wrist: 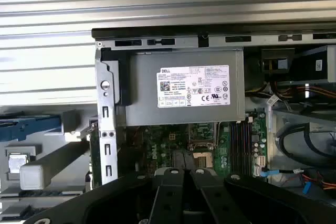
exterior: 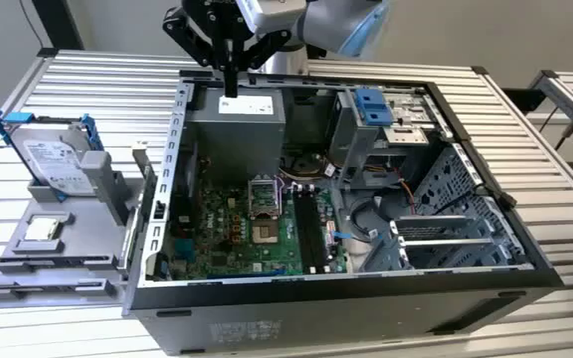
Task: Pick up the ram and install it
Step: 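Reach for the ram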
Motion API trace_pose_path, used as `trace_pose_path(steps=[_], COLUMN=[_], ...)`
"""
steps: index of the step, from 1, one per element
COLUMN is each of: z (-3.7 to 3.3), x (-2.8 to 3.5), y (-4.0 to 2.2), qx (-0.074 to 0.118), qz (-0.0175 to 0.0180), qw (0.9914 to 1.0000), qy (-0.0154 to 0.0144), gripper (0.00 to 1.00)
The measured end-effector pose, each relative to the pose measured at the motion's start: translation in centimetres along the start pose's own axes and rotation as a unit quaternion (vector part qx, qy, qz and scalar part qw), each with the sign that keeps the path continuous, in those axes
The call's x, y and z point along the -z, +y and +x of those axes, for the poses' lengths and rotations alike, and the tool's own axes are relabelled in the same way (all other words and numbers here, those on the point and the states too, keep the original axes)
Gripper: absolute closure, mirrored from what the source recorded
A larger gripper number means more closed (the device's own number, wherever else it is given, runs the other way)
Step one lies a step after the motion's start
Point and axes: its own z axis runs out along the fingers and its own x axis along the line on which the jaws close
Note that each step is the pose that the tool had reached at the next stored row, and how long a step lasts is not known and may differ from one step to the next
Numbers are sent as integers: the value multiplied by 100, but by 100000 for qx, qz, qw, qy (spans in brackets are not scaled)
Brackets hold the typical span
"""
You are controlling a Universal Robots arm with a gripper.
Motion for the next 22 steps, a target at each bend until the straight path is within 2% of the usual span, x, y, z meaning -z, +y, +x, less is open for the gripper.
trace_pose_path(steps=[13,19,22], z=[1,73,134], x=[0,2,4], y=[-1,-9,-20], qx=[1,8,12], qz=[0,3,2], qw=[100000,100000,100000], qy=[-3,0,-1], gripper=[100,100,100])
